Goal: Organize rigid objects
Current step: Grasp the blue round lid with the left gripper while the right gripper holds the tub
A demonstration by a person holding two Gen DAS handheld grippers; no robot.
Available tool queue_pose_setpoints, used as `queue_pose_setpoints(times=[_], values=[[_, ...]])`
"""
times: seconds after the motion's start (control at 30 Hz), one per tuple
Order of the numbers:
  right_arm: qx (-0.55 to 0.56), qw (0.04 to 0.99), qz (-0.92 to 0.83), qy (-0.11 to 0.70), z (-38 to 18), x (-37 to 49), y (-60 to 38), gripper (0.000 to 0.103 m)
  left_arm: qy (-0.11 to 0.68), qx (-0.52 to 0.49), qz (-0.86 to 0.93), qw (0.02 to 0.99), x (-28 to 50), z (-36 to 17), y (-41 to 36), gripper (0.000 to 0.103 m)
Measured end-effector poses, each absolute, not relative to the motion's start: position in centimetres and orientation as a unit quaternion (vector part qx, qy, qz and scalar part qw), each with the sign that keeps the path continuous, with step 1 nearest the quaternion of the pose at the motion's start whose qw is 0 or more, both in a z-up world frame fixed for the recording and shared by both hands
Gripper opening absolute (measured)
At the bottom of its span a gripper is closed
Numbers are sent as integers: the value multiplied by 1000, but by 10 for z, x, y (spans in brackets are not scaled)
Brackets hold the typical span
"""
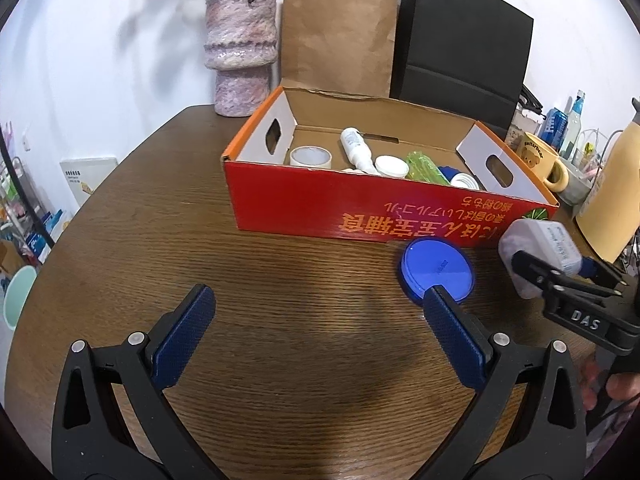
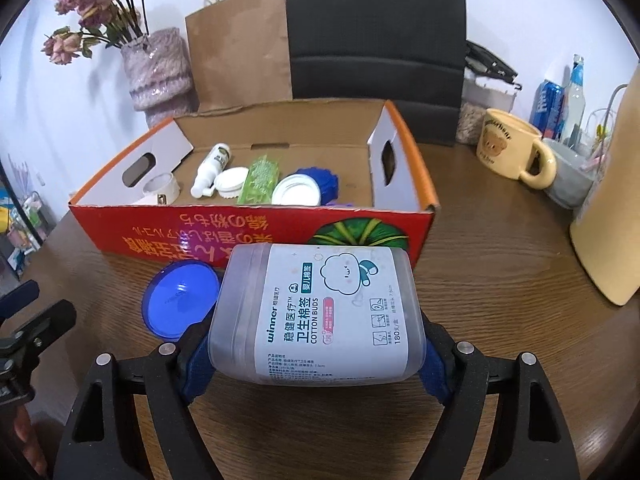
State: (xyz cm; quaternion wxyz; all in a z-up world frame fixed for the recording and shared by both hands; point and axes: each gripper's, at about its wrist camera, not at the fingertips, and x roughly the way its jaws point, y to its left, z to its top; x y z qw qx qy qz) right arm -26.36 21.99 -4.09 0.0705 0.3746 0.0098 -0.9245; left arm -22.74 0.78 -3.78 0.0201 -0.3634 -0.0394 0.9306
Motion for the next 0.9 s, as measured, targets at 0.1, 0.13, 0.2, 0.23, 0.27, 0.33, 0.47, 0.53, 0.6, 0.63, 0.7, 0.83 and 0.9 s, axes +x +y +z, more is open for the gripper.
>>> queue_pose_setpoints(times=[0.1, 0.13, 0.2, 0.23, 0.27, 0.33, 0.47, 0.53, 0.6, 0.63, 0.7, 0.83, 0.9], values=[[367, 68, -927, 10, -38, -260, 229, 85, -39, -370, 928, 21, -231, -40, 15, 103], [365, 68, -929, 10, -37, -259, 233, 85, -39, -373, 927, 22, -232, -41, 18, 103], [361, 68, -930, 9, -35, -257, 239, 85, -35, -379, 924, 23, -235, -44, 24, 103], [358, 68, -931, 8, -35, -256, 243, 85, -32, -382, 923, 22, -237, -46, 27, 103], [355, 68, -932, 7, -34, -255, 246, 85, -31, -385, 922, 21, -239, -47, 30, 103], [351, 67, -934, 6, -32, -253, 252, 85, -32, -389, 920, 22, -242, -49, 35, 103], [346, 68, -936, 4, -31, -252, 263, 85, -32, -399, 916, 22, -248, -53, 46, 103], [344, 67, -937, 4, -30, -251, 268, 85, -32, -404, 914, 24, -251, -56, 52, 103], [341, 67, -938, 6, -29, -250, 272, 85, -32, -409, 912, 24, -254, -58, 59, 103], [340, 68, -938, 7, -29, -250, 274, 85, -32, -411, 911, 26, -255, -58, 61, 103], [339, 68, -938, 9, -29, -249, 277, 85, -29, -415, 909, 28, -257, -60, 69, 103], [332, 61, -941, 5, -27, -249, 287, 85, -24, -424, 905, 26, -262, -63, 81, 103], [329, 57, -943, 1, -25, -249, 291, 85, -25, -427, 903, 24, -264, -64, 86, 103]])
